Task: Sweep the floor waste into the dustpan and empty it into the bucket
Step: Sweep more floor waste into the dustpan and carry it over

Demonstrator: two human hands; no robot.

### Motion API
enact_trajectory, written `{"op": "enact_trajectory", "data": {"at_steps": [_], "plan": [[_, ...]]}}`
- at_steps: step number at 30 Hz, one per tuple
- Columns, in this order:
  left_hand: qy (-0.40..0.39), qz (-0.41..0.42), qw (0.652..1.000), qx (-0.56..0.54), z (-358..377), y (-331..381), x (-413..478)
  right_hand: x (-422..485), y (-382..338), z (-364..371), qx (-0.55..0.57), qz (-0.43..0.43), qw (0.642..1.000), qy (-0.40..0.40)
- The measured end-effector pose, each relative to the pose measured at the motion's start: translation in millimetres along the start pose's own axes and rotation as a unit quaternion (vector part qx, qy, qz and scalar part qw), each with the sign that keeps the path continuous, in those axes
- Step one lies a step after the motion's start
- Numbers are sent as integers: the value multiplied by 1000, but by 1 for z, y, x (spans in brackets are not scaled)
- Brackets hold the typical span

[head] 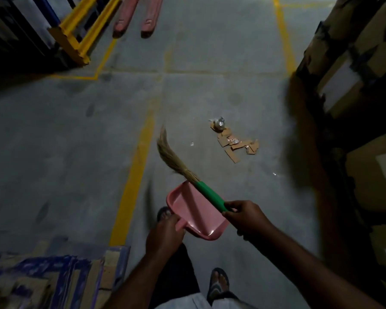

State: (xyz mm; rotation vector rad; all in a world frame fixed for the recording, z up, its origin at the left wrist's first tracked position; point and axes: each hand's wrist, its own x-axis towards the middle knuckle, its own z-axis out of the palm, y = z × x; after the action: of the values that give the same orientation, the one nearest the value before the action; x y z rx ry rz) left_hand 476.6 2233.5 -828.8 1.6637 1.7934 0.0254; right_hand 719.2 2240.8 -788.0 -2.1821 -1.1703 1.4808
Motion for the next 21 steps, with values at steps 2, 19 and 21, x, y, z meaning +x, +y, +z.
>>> {"op": "enact_trajectory", "data": {"at_steps": [2, 19, 21], "plan": [[-30, -2, 1000, -2, 7, 4, 45, 43, -8, -9, -18, 14, 1000, -4], [-215, -46, 975, -21, 290, -69, 336, 514, 154, 23, -359, -117, 913, -154], [-215, -48, 975, -14, 313, -73, 348, 528, 202, 19, -357, -136, 915, -127]]}}
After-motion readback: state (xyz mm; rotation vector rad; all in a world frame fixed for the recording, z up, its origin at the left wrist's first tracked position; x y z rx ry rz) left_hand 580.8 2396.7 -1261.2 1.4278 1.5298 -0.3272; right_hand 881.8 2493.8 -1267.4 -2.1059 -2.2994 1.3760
